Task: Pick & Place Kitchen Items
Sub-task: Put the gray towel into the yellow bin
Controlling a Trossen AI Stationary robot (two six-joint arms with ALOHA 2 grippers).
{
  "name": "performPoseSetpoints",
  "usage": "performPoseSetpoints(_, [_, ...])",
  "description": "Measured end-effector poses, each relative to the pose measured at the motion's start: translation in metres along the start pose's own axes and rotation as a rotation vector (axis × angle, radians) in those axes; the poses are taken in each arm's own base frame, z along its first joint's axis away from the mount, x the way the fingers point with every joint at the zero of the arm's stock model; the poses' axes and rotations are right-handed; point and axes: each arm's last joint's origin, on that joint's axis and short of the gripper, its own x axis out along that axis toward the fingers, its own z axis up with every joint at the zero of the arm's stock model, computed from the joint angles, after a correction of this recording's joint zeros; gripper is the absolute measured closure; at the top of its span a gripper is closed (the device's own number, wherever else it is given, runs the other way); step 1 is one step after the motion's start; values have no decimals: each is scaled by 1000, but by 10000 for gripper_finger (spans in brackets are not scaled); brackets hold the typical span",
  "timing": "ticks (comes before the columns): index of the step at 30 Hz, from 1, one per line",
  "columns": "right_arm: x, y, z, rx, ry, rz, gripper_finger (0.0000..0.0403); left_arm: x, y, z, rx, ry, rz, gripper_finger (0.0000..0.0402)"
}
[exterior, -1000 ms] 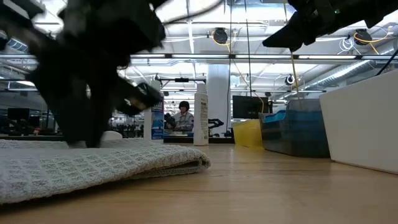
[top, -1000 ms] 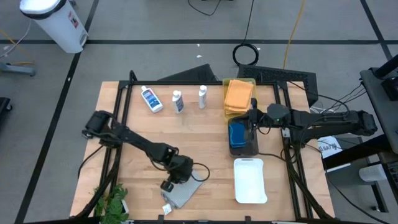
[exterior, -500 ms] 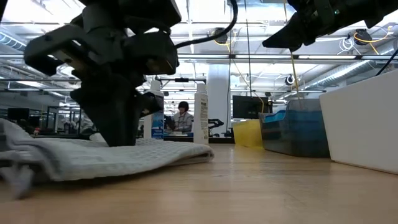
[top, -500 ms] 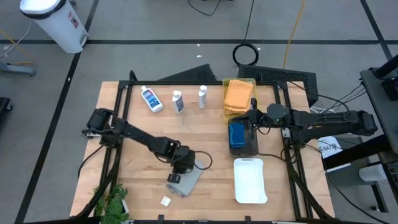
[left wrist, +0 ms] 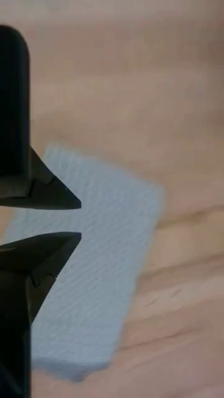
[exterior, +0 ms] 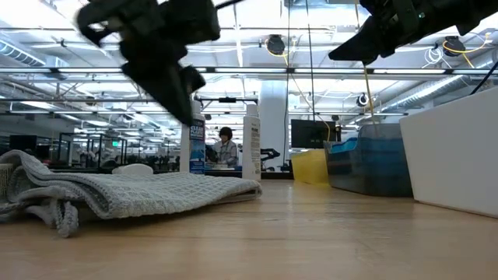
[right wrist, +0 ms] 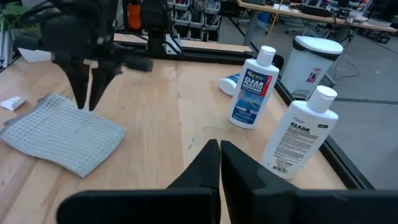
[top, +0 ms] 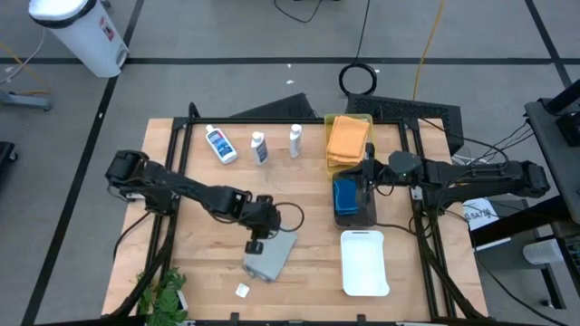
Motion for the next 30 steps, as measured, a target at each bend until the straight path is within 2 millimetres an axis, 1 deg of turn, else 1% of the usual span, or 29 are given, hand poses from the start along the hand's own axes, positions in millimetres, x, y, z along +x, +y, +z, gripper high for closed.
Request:
performPoseSetpoints(3, [0, 0, 0, 0, 0, 0, 403, -5, 9, 4, -79, -30, 51, 327])
performPoseSetpoints(6, [0, 0, 0, 0, -1, 0, 403, -6, 23, 5, -166, -26, 69, 303])
performPoseSetpoints(9, [0, 0, 0, 0, -1, 0, 403, -6, 34, 5, -227, -34, 84, 257])
performPoseSetpoints(13, [0, 0, 0, 0, -1, 0, 403, -8, 47, 7, -292, -60, 83, 175])
performPoseSetpoints(16, [0, 0, 0, -3, -1, 0, 403, -9, 53, 7, -271, -57, -8, 120])
performPoseSetpoints(19, [0, 0, 0, -3, -1, 0, 403, -6, 56, 8, -218, -63, -113, 82])
performPoseSetpoints(21, [0, 0, 0, -3, -1, 0, 403, 0, 57, 6, -195, -47, -138, 68])
performPoseSetpoints(24, [0, 0, 0, -3, 0, 0, 403, 13, 62, 2, -185, -8, -152, 63])
performPoseSetpoints(30, [0, 0, 0, -3, 0, -1, 403, 44, 73, -10, -196, 79, -168, 81])
